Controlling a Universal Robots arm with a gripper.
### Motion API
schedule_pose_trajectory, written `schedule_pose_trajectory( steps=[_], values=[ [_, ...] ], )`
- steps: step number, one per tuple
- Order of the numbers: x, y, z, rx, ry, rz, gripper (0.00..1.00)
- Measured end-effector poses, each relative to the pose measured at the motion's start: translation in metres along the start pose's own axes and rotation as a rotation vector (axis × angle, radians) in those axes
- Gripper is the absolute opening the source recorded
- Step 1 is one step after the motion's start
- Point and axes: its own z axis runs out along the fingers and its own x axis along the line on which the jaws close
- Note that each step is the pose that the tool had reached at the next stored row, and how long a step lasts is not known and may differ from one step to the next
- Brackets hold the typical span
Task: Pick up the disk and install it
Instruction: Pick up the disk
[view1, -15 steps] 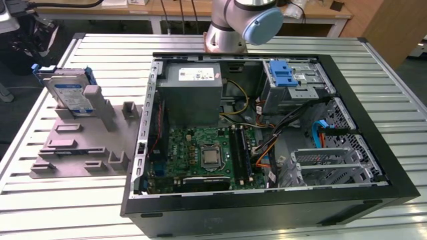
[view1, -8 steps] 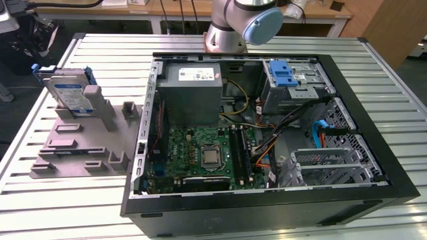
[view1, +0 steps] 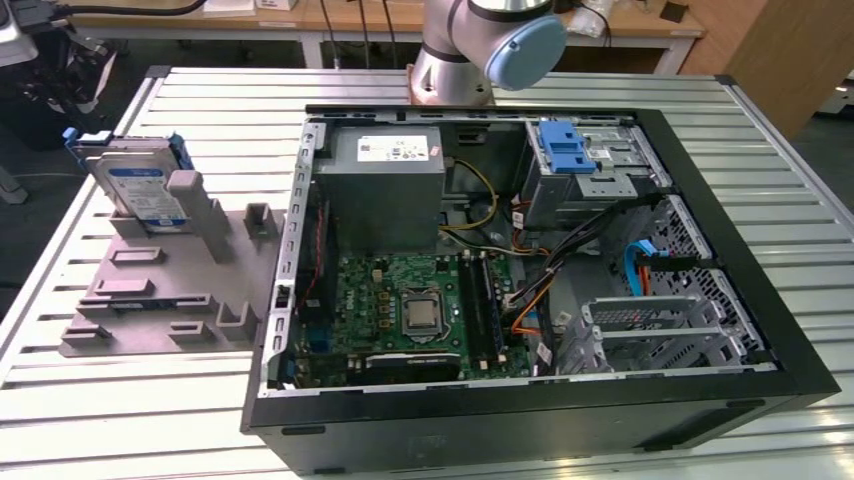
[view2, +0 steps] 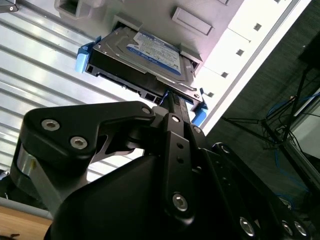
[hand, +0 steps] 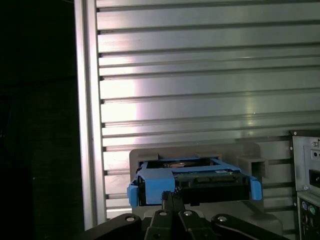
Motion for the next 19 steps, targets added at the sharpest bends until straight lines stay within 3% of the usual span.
schedule_pose_trajectory(
  steps=[7, 15, 19],
  values=[
    [0.0002, 0.0000, 0.0000, -0.0001, 0.0003, -0.006, 0.11],
    [0.0008, 0.0000, 0.0000, -0.0014, 0.0034, -0.079, 0.11],
    [0.0007, 0.0000, 0.0000, -0.0016, 0.0040, -0.089, 0.11]
  ],
)
